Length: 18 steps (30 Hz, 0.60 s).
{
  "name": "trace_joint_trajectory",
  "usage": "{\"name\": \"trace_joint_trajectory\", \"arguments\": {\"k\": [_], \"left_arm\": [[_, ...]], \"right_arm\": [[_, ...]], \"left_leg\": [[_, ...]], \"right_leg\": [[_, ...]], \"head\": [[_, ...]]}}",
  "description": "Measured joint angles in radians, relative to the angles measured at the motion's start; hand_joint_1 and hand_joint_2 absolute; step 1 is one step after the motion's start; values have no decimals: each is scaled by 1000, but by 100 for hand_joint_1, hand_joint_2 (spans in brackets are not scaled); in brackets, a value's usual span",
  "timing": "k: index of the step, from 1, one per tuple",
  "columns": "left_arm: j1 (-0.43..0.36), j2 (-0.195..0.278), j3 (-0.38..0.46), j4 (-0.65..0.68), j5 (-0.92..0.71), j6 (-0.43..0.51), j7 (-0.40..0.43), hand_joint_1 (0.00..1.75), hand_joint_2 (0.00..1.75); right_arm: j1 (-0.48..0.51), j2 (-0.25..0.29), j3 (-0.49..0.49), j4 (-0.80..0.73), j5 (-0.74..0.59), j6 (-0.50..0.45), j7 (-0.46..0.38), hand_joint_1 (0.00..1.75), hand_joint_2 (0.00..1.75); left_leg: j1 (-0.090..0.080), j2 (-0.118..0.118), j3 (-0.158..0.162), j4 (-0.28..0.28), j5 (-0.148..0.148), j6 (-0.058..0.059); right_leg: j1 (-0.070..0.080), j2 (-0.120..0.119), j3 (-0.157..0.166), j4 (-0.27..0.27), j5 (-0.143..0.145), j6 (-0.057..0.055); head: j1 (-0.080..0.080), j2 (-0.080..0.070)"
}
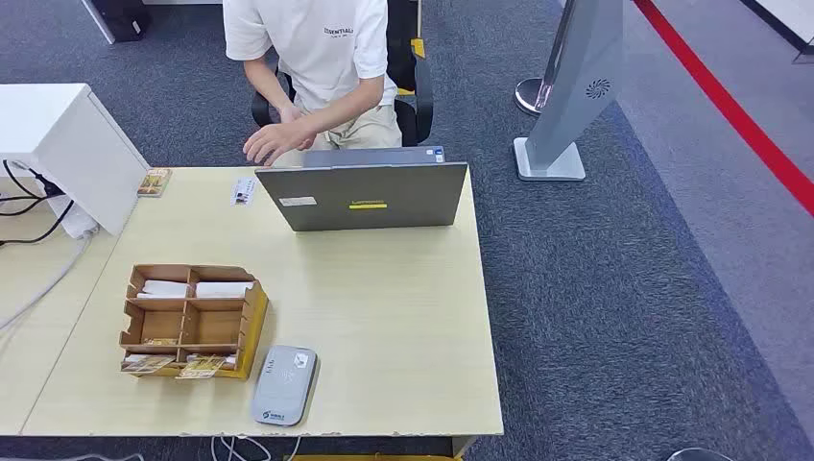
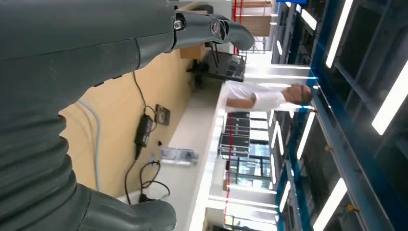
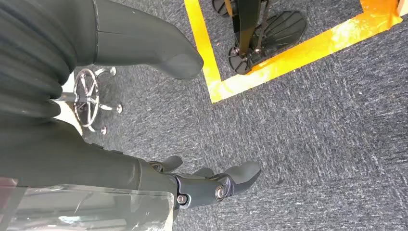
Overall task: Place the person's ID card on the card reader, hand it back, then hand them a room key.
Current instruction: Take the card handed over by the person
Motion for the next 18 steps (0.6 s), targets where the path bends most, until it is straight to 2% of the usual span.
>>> {"name": "trace_joint_trajectory", "arguments": {"k": [3, 5, 8, 11, 13, 15, 18], "left_arm": [[-27, 11, -26, -7, -47, 12, -1, 0, 175], [-67, 33, -62, -8, -130, 59, -1, 0, 175], [-134, 100, -133, 8, -319, 143, 0, 0, 175], [-225, 181, -196, 94, -573, 162, 40, 0, 175], [-309, 238, -230, 191, -790, 163, 140, 0, 175], [-414, 305, -271, 316, -1000, 152, 277, 0, 175], [-600, 403, -357, 543, -1237, 84, 481, 0, 175]], "right_arm": [[-1, 0, 0, 1, 9, 1, 3, 0, 175], [-4, 0, 0, 3, 23, 2, 9, 0, 175], [-5, 0, 4, 6, 51, 4, 23, 0, 175], [-7, 0, 16, 10, 80, 8, 44, 0, 175], [-10, 0, 28, 11, 98, 10, 61, 0, 175], [-11, 0, 40, 12, 114, 13, 72, 0, 175], [-14, -1, 56, 13, 129, 23, 82, 0, 175]], "left_leg": [[0, 0, 0, 0, 0, 0], [0, -1, 0, 0, 0, 0], [0, -1, 1, 0, 1, 0], [0, -2, 1, 0, 2, 0], [0, -3, 1, 0, 4, 0], [0, -3, 1, 0, 5, 0], [0, -2, 0, 1, 7, -2]], "right_leg": [[0, -1, 0, 0, 0, 0], [0, -1, 1, 0, 0, 0], [0, -2, 1, 0, 1, -1], [0, -3, 2, 0, 1, -1], [0, -4, 1, 0, 2, -1], [0, -3, 0, 1, 3, -1], [0, -3, -1, 1, 6, -2]], "head": [[0, 0], [0, 0], [0, 0], [0, 0], [0, 0], [0, 0], [0, 0]]}}
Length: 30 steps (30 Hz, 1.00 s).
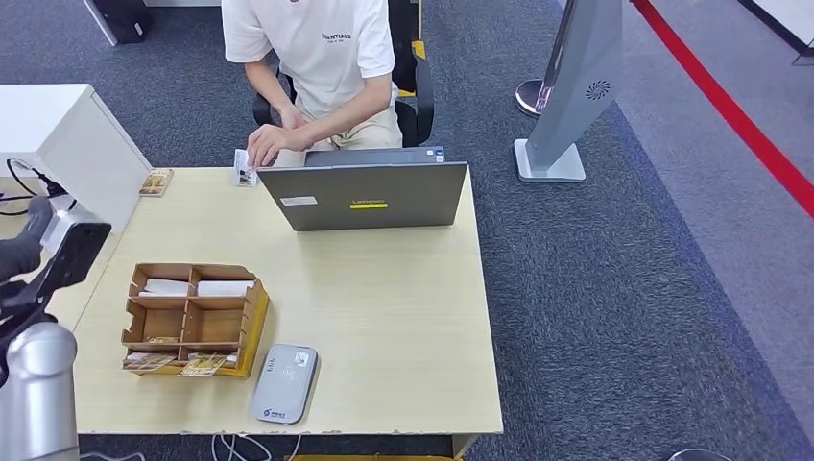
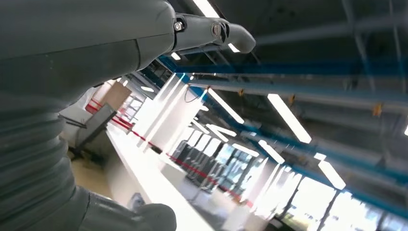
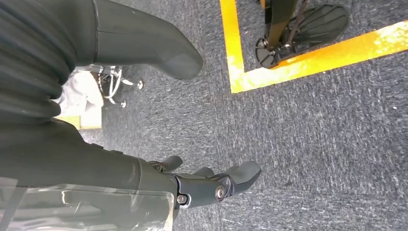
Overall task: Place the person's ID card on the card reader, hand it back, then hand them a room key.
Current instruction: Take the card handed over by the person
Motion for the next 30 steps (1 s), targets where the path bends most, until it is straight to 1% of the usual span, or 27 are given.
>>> {"name": "trace_joint_trajectory", "arguments": {"k": [2, 4, 5, 7, 10, 12, 17, 28, 29, 30], "left_arm": [[-137, 50, -72, 170, -127, -68, 109, 0, 175], [-270, 88, -147, 333, -225, -130, 184, 0, 175], [-323, 101, -180, 399, -259, -153, 208, 0, 175], [-407, 118, -234, 507, -300, -182, 234, 0, 175], [-495, 128, -297, 640, -331, -204, 255, 0, 175], [-519, 132, -328, 686, -341, -202, 266, 0, 175], [-530, 134, -366, 743, -344, -198, 273, 0, 175], [-525, 151, -381, 772, -330, -200, 279, 0, 175], [-524, 152, -381, 772, -328, -201, 279, 12, 175], [-523, 153, -381, 772, -327, -201, 279, 55, 175]], "right_arm": [[-2, -2, 10, 0, 9, 6, 7, 0, 175], [-6, -3, 20, 0, 15, 12, 13, 0, 175], [-7, -4, 23, 0, 15, 15, 14, 0, 175], [-9, -4, 27, 0, 15, 19, 17, 0, 175], [-8, -5, 36, 1, 15, 23, 16, 0, 175], [-8, -5, 39, 2, 15, 24, 16, 0, 175], [-7, -5, 40, 4, 15, 24, 11, 0, 175], [-5, -5, 42, 4, 16, 24, 14, 0, 175], [-5, -5, 43, 4, 16, 24, 14, 0, 175], [-5, -5, 43, 4, 16, 24, 14, 0, 175]], "left_leg": [[0, 1, -1, 0, 1, 0], [0, 3, -2, 0, 2, 0], [0, 5, -3, 0, 2, 0], [0, 7, -3, 0, 2, 0], [0, 8, -4, 0, 1, 0], [0, 8, -5, 0, 1, 0], [0, 7, -5, 0, 1, 0], [0, 7, -6, 0, 1, 0], [0, 7, -6, 0, 1, 0], [0, 7, -6, 0, 1, 0]], "right_leg": [[0, 1, -1, 0, 2, 0], [0, 4, -2, 0, 3, 0], [0, 6, -2, 0, 4, 0], [0, 9, -3, 0, 4, 0], [0, 9, -5, 0, 4, 1], [0, 9, -5, 0, 4, 1], [0, 9, -6, 0, 4, 1], [0, 9, -6, 0, 4, 1], [0, 9, -6, 0, 4, 1], [0, 8, -6, 0, 4, 1]], "head": [[0, 0], [1, 0], [1, 0], [1, 0], [2, 0], [2, 0], [1, 0], [2, 0], [2, 0], [1, 0]]}}
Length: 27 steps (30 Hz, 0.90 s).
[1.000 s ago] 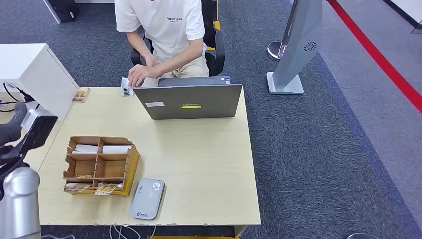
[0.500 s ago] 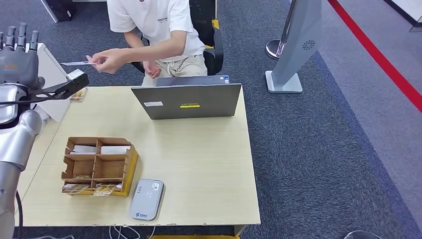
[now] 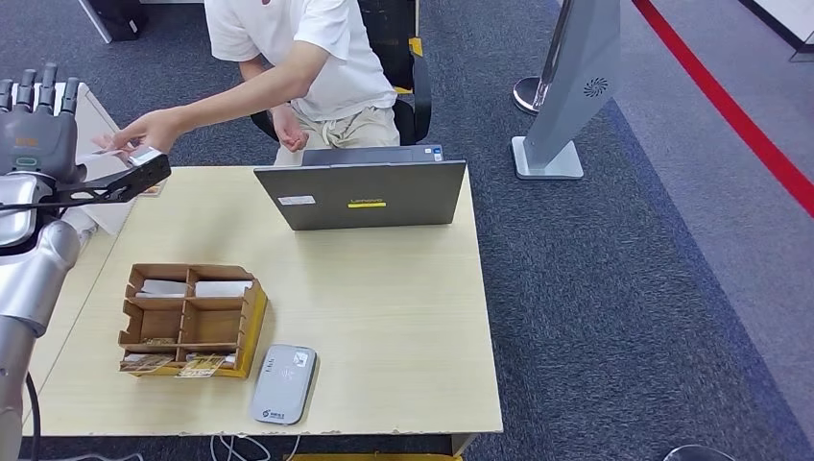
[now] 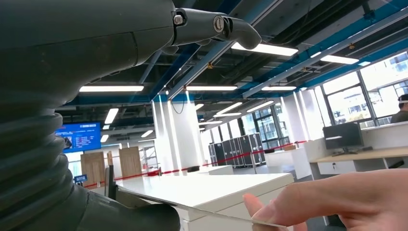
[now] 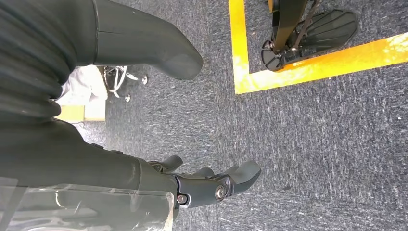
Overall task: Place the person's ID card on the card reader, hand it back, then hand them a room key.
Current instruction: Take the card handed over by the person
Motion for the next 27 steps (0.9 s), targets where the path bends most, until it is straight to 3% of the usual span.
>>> {"name": "trace_joint_trajectory", "arguments": {"k": [2, 3, 27], "left_arm": [[2, 2, 0, 0, 3, 0, 0, 143, 175], [4, 3, 0, 0, 5, 1, -1, 175, 175], [75, 19, 0, -101, 26, 45, -28, 175, 175]], "right_arm": [[0, 0, 2, 0, 1, 0, -1, 0, 175], [0, 0, 3, 0, 2, 1, -2, 0, 175], [-1, 0, 4, 1, 0, 1, -7, 0, 175]], "left_leg": [[0, 0, 0, 0, 0, 0], [0, 0, 0, 0, 0, 0], [0, -1, 0, 0, 0, 0]], "right_leg": [[0, 0, 0, 0, 0, 0], [0, 0, 0, 0, 0, 0], [0, -1, 0, 0, 0, 0]], "head": [[0, 0], [0, 0], [0, 0]]}}
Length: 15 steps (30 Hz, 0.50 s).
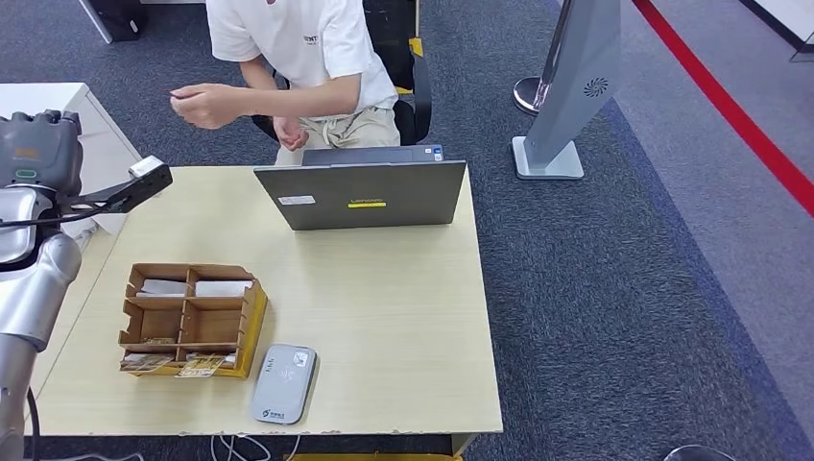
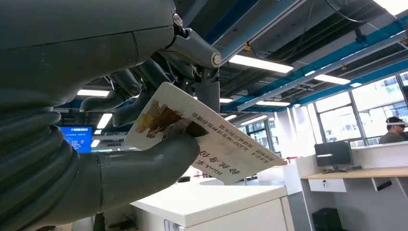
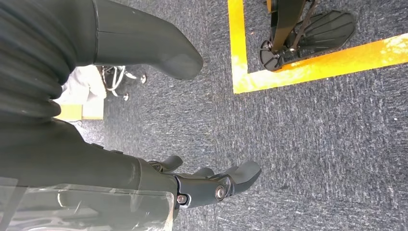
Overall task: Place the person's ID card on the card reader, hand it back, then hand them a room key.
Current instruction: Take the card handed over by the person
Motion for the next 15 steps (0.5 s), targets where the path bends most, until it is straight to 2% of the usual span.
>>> {"name": "trace_joint_trajectory", "arguments": {"k": [15], "left_arm": [[150, -7, -17, -224, 18, -17, -11, 175, 175]], "right_arm": [[7, 0, 0, 1, -18, -2, -12, 0, 175]], "left_leg": [[0, 0, 0, 0, 0, 0]], "right_leg": [[0, 0, -1, 0, 0, 0]], "head": [[0, 0]]}}
